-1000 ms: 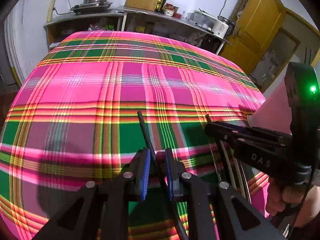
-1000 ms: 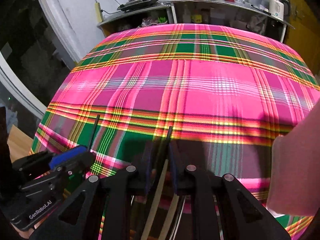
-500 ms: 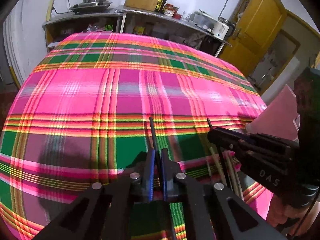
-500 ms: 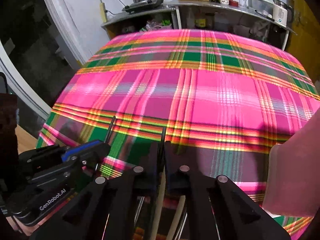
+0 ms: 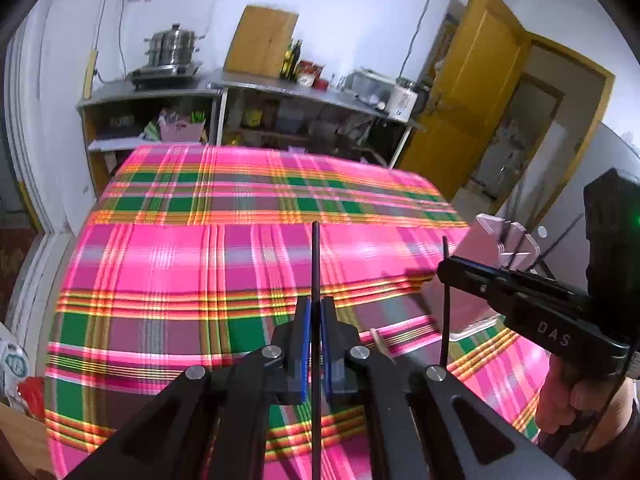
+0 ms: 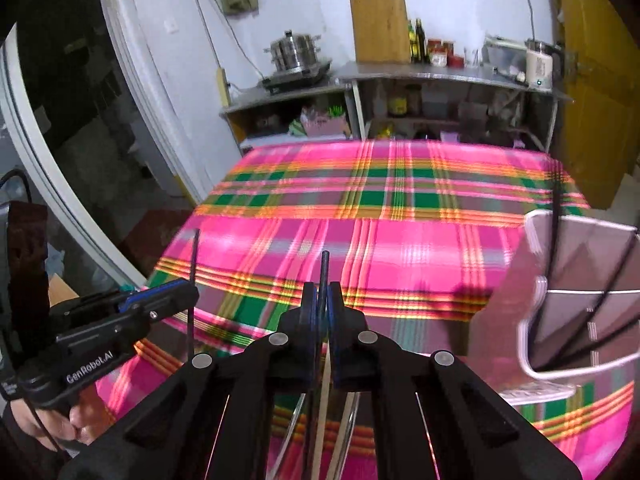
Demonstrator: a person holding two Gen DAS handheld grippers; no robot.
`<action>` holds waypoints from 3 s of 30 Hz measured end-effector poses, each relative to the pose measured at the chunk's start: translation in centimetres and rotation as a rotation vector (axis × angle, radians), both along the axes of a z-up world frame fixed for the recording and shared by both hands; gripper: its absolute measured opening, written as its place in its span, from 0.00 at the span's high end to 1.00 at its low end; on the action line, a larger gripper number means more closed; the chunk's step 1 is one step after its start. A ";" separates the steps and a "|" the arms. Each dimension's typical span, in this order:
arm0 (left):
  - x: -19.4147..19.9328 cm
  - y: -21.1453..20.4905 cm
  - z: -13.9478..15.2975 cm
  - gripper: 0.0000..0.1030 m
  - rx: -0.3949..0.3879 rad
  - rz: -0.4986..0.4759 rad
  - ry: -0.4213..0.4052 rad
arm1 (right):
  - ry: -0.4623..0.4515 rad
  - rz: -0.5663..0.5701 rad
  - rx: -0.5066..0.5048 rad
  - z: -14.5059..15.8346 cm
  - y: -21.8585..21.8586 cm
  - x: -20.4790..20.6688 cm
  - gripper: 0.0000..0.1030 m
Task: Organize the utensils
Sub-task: 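Lift both held chopsticks and carry them over the pink holder, then lower both chopsticks into the pink holder and open both tools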
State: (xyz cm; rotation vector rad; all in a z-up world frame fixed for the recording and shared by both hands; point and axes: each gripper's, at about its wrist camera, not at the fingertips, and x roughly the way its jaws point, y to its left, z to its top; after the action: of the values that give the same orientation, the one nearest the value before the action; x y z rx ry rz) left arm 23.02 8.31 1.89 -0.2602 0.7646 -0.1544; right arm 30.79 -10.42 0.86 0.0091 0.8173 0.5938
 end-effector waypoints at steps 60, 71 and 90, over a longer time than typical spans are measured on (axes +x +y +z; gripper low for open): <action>4.5 -15.3 16.0 0.96 -0.124 -0.235 -0.225 | -0.359 -0.331 0.168 16.9 -20.3 -5.6 0.96; 8.2 -16.5 11.0 0.96 -0.092 -0.223 -0.156 | -0.299 -0.347 0.182 13.6 -20.8 -2.4 0.95; 9.6 -17.0 5.0 0.87 -0.076 -0.243 -0.045 | -0.103 -0.338 0.141 5.0 -20.2 0.2 0.95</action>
State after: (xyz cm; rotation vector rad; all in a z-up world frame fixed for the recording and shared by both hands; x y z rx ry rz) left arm 32.58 -8.70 6.89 -0.2340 0.7451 -0.4186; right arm 31.02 -30.61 5.90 0.2394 0.6540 0.3275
